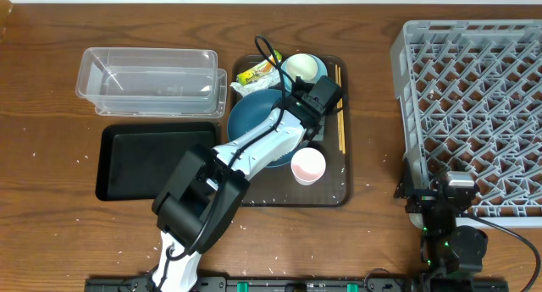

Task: Sort waste into correct bins and load items into the dishwasher rack
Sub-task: 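Grasp the blue plate rim with the left gripper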

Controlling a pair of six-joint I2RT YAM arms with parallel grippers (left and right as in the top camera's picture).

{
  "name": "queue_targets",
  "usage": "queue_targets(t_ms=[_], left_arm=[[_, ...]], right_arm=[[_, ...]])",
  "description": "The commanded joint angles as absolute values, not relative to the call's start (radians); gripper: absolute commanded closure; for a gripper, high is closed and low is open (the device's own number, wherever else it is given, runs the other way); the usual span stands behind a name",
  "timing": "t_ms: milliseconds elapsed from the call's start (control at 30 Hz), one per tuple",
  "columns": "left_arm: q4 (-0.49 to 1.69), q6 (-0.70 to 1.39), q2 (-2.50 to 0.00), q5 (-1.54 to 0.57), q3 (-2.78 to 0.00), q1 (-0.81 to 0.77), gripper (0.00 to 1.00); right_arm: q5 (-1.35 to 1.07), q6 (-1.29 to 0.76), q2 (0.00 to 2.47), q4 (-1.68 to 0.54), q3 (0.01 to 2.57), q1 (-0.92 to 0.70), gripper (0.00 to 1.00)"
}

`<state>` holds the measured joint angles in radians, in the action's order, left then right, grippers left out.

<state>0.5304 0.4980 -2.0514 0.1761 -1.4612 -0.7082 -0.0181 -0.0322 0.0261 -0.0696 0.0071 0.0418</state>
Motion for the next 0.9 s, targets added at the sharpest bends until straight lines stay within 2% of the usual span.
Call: queue_targets(t_ms=[0,867], left_arm=[[0.533,0.495,-2.046,0.196,-1.474,-0.709,0.41],[0.537,0.495,-2.067,0.196,-1.474,-0.751,0.64]], right_arm=[[-0.015,-0.021,0.027,-0.073,0.006,0.042,0.01],[-0.015,-0.021,0.027,-0.073,0.006,0.042,0.01]])
